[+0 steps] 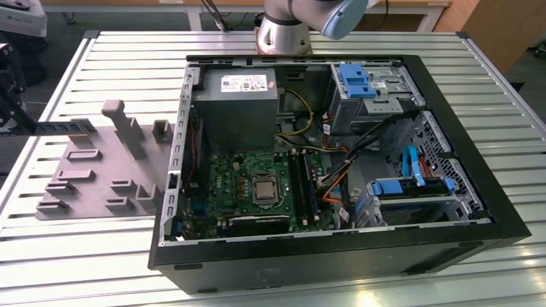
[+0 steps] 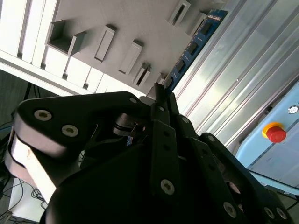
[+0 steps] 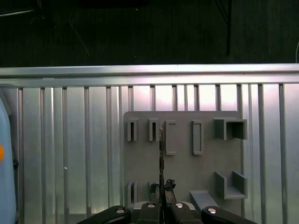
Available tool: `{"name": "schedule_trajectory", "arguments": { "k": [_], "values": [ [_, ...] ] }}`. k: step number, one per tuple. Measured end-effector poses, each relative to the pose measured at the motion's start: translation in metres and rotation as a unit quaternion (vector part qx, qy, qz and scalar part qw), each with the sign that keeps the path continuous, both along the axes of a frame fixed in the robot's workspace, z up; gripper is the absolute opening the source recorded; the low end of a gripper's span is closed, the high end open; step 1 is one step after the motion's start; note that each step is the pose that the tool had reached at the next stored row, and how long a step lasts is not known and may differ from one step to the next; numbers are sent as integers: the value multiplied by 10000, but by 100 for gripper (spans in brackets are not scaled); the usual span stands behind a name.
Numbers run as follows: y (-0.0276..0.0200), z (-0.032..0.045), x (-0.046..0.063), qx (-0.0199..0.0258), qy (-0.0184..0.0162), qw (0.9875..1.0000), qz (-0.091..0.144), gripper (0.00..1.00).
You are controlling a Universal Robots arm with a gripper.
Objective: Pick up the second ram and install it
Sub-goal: 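Pick up the second ram and move it above second insertion slot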
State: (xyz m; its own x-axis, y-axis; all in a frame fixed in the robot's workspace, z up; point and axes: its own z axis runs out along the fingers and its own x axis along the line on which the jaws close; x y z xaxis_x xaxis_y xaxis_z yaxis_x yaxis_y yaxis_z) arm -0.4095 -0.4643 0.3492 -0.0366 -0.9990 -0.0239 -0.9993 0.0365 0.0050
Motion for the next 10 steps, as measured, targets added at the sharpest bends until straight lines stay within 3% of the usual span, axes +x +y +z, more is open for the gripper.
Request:
{"name": "schedule_trajectory", "arguments": {
  "k": [10],
  "values": [
    [0, 88, 0, 0, 0, 10000, 0, 14]
  ]
}}
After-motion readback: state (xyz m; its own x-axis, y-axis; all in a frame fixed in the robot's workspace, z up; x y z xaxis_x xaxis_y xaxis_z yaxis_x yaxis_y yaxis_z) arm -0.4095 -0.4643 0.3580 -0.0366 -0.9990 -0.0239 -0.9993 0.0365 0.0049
